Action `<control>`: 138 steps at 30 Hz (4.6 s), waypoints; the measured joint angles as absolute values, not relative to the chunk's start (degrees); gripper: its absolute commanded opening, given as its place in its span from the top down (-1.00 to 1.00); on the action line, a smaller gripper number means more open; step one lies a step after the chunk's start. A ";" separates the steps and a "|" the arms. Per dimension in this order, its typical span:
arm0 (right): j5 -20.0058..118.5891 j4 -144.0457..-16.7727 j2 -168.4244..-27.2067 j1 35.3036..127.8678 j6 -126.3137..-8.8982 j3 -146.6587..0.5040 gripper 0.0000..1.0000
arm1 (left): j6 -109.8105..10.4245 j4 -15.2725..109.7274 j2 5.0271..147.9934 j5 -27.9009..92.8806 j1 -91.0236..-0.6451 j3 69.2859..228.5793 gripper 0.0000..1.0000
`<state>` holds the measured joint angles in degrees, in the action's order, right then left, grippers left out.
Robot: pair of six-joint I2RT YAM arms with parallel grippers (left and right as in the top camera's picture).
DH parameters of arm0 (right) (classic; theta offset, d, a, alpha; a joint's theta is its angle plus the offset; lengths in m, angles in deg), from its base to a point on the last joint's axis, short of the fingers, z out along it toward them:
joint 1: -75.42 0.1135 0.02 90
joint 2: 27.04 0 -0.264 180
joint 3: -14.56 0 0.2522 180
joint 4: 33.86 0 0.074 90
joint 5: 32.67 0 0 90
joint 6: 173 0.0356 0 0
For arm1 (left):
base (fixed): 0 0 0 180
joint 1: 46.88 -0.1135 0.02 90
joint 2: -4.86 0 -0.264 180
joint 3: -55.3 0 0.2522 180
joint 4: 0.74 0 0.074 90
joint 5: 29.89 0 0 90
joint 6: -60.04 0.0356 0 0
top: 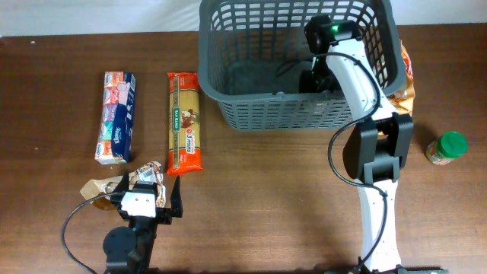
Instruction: Pack container
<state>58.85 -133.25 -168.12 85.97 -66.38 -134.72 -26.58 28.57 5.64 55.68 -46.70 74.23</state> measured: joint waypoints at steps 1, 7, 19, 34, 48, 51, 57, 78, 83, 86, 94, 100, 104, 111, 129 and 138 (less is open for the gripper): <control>58.85 -133.03 -168.12 85.97 -66.34 -134.27 0.15 | -26.58 28.57 5.64 55.68 -46.70 74.23 -0.99; 58.85 -132.66 -168.14 85.97 -66.38 -132.98 -0.40 | -26.58 28.57 5.66 55.68 -46.70 74.23 -0.99; 58.85 -133.84 -168.14 85.97 -68.04 -134.11 -0.79 | -26.58 28.57 5.64 55.68 -46.70 74.23 -0.98; 57.72 -144.37 -163.14 79.56 -67.61 -177.61 -0.98 | -26.58 28.57 5.64 55.68 -46.70 74.23 -0.99; 57.52 -144.59 -140.43 46.19 -58.95 -163.99 -0.98 | -26.58 28.57 5.66 55.68 -46.70 74.23 -0.99; 57.52 -144.59 -136.84 40.92 -58.05 -152.04 -0.98 | -26.58 28.57 5.66 55.68 -46.70 74.23 -0.99; 57.48 -139.65 -137.69 37.05 -57.25 -129.83 -0.98 | -26.58 28.55 5.66 55.68 -46.70 74.23 -0.99; 57.28 -114.63 -139.29 36.62 -56.50 -93.94 -0.98 | -26.58 28.57 5.66 55.68 -46.70 74.23 -0.99; 57.04 -113.51 -139.29 36.62 -56.66 -93.68 -0.98 | -26.58 28.57 5.66 55.68 -46.70 74.23 -0.99; 56.87 -113.51 -139.40 36.62 -56.20 -93.68 -0.98 | -26.58 28.57 5.66 55.68 -46.70 74.23 -0.99; 56.21 -112.29 -143.94 36.62 -56.04 -93.66 -0.97 | -26.58 28.57 5.64 55.68 -46.70 74.23 -0.99; 56.19 -112.20 -145.54 36.62 -55.98 -93.57 -0.97 | -26.58 28.57 5.66 55.68 -46.70 74.23 -0.99; 56.19 -111.94 -146.04 36.62 -55.98 -93.57 -0.97 | -26.58 28.57 5.64 55.68 -46.70 74.23 -0.99; 56.21 -111.30 -149.58 36.81 -57.18 -93.57 -0.98 | -26.58 28.57 5.66 55.68 -46.70 74.23 -0.99; 57.54 -109.82 -151.99 38.08 -59.15 -93.57 -0.59 | -26.58 28.57 5.66 55.68 -46.70 74.23 -0.99; 58.35 -109.91 -151.99 38.08 -59.19 -93.57 0.92 | -26.58 28.57 5.64 55.68 -46.70 74.23 -0.99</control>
<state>58.35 -109.91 -151.99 38.08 -59.19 -93.57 -26.58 28.57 5.64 55.68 -46.70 74.23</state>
